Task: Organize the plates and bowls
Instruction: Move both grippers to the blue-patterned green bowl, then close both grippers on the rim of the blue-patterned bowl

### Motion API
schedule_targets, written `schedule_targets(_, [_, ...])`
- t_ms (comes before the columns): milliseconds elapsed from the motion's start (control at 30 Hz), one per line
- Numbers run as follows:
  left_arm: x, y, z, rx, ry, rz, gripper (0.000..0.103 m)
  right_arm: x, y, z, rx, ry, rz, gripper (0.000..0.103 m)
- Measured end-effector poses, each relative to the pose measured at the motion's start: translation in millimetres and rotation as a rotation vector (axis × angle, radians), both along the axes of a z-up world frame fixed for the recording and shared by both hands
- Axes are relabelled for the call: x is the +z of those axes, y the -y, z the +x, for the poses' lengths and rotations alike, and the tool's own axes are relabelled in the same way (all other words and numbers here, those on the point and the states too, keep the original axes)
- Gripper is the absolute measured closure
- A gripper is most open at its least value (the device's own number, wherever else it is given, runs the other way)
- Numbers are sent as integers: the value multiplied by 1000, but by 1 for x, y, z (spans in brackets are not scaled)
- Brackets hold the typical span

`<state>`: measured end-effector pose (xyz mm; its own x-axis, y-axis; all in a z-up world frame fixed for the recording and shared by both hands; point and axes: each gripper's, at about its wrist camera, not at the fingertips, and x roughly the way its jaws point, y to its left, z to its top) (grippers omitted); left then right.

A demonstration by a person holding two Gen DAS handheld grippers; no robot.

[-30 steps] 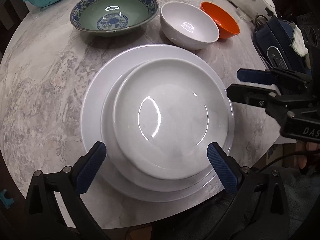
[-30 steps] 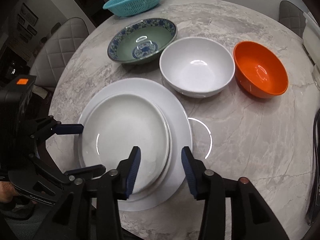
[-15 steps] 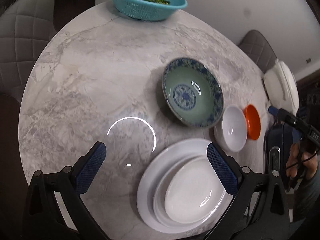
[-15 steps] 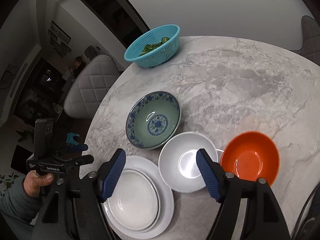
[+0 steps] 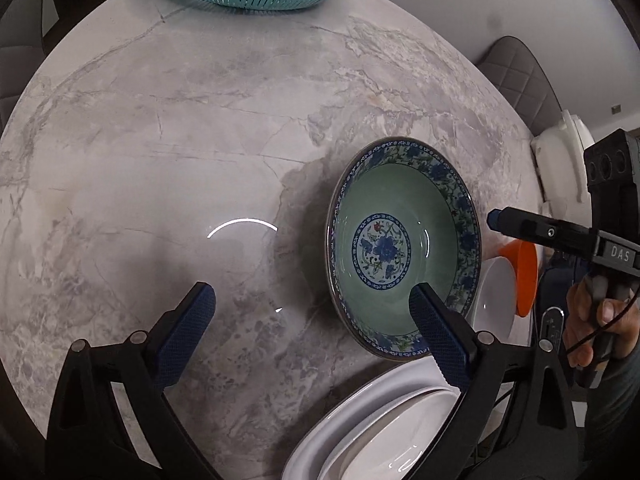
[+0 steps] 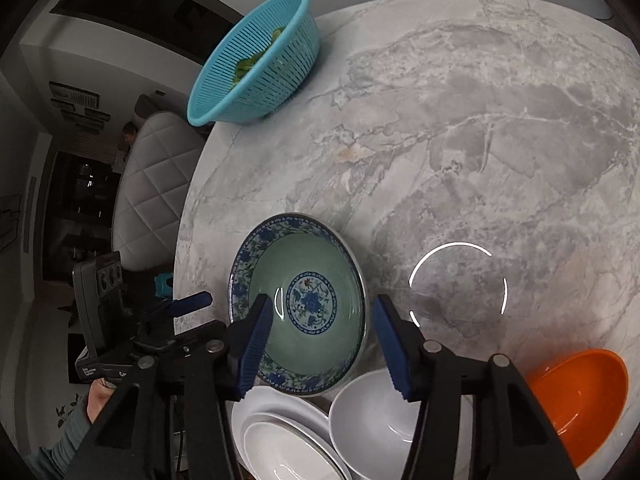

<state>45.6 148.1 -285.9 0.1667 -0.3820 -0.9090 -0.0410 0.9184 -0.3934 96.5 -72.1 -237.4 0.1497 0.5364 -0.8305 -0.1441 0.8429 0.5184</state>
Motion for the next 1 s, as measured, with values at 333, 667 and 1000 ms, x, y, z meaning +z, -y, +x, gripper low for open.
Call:
schedule_targets(333, [-30, 15, 10, -30, -38, -15, 46, -21, -22, 11, 29, -51, -105, 59])
schedule_targets(667, [-41, 28, 17, -60, -48, -8, 87, -44, -29, 13, 32, -109, -155, 94])
schedule_targets(1000, [-11, 31, 17, -63, -12, -7, 87, -24, -29, 8, -5, -76, -128, 94])
